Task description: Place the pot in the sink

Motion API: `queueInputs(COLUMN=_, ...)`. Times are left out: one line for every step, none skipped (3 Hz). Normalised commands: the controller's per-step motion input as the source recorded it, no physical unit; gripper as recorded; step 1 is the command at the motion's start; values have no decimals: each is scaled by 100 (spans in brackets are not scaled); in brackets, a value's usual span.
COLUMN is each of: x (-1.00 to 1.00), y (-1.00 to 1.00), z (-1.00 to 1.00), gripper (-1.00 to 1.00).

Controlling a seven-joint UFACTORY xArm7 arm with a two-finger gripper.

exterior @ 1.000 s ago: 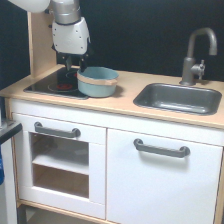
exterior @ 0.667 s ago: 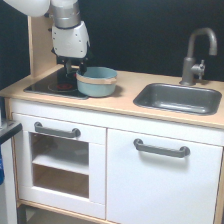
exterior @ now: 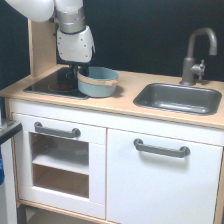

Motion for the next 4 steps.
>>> queueInputs(x=17, y=3, z=29, gripper=-100)
queueInputs(x=32, y=10, z=46, gripper=-100)
queueInputs(x=79, y=40, z=93, gripper=-100)
queueInputs(x=98, y=57, z=96, gripper=-100)
